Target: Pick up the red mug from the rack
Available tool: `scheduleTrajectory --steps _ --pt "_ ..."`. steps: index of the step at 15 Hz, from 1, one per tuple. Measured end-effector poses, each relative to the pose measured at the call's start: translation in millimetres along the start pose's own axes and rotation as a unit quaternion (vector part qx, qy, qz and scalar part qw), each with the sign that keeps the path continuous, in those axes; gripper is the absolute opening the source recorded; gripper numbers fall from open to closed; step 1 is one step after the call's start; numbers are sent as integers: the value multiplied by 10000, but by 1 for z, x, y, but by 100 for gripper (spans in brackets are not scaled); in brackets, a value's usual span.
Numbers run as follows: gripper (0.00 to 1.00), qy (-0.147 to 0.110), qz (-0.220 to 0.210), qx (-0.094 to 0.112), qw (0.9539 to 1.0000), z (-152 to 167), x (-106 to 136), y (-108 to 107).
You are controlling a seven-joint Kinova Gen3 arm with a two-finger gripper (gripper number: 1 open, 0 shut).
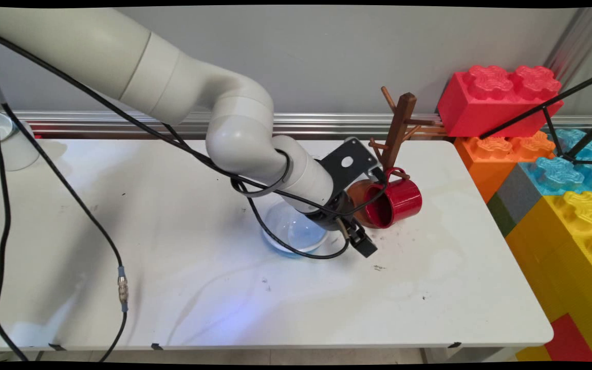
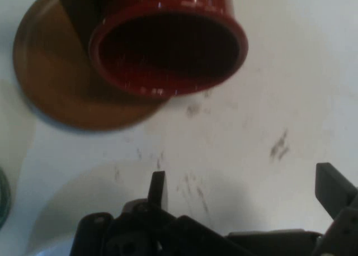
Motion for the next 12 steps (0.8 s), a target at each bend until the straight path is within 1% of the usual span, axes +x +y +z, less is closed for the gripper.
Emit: scheduleTrajectory --steps 3,7,12 --pt "100 255 4 -94 9996 7 -2 -3" --pt "100 617 -45 -224 9978 14 -7 -6" --pt "100 943 -185 -356 9947 21 -11 -6"
